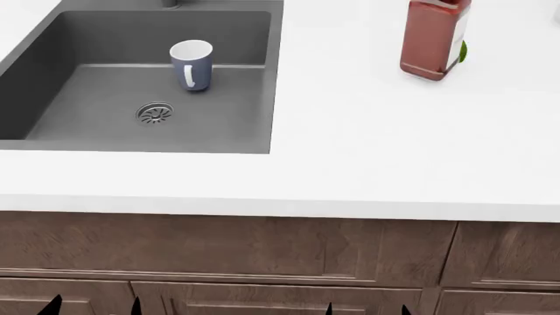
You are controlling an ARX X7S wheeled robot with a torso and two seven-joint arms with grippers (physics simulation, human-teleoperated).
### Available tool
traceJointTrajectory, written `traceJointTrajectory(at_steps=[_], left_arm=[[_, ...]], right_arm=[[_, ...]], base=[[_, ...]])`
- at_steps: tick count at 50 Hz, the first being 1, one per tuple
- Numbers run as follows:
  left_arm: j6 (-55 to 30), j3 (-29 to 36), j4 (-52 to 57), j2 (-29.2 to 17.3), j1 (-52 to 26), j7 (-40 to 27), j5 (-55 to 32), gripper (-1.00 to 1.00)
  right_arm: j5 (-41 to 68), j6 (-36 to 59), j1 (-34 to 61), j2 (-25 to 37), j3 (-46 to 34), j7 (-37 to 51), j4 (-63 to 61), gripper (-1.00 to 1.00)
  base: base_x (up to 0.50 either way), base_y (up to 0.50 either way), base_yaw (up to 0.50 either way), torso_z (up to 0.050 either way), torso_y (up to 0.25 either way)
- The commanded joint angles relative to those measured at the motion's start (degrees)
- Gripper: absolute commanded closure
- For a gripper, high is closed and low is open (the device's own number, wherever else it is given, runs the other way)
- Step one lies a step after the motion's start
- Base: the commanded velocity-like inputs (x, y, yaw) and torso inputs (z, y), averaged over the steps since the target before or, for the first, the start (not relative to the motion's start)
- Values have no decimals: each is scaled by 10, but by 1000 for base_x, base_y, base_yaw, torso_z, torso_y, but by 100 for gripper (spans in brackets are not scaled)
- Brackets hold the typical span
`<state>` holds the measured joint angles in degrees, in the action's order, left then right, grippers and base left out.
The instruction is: Turn on the sink faucet.
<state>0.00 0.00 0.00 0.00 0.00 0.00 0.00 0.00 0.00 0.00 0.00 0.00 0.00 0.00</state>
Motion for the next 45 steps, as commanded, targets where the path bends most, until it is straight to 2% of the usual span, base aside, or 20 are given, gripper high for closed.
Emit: traceJointTrajectory(at_steps=[1, 10, 13, 16, 19, 25, 30, 42, 45], left_arm=[[-1, 10, 1, -9, 1, -10, -10, -100], [-4, 30, 2, -25, 0, -28, -25, -100], [-24, 42, 6, -30, -2, -45, -2, -100], [7, 41, 22, -32, 10, -38, -24, -100], [42, 51, 69, -46, 37, -17, -34, -100], [11, 57, 144, -59, 60, -22, -34, -100], [-56, 56, 243, -77, 64, -27, -34, -100], [-249, 40, 442, -117, 19, -34, -43, -100], [-358, 26, 506, -136, -38, -30, -53, -100]], right_arm=[[11, -1, -2, 9, -12, 10, -3, -100], [29, -1, -2, 24, -30, 28, -4, -100], [32, 1, -3, 28, -34, 33, -8, -100], [33, 2, -3, 31, -38, 37, -9, -100], [32, 11, -8, 37, -46, 38, -31, -100], [23, 43, -30, 50, -52, 50, -115, -100], [20, 87, -37, 63, -56, 53, -185, -100], [19, 242, -10, 99, -43, 58, -363, -100], [15, 319, 33, 115, -33, 58, -409, -100]], base=[[0, 0, 0, 0, 0], [0, 0, 0, 0, 0], [0, 0, 0, 0, 0], [0, 0, 0, 0, 0], [0, 0, 0, 17, 40], [0, 0, 0, 50, 69], [0, 0, 0, 50, 62], [0, 0, 0, 50, 61], [0, 0, 0, 50, 61]])
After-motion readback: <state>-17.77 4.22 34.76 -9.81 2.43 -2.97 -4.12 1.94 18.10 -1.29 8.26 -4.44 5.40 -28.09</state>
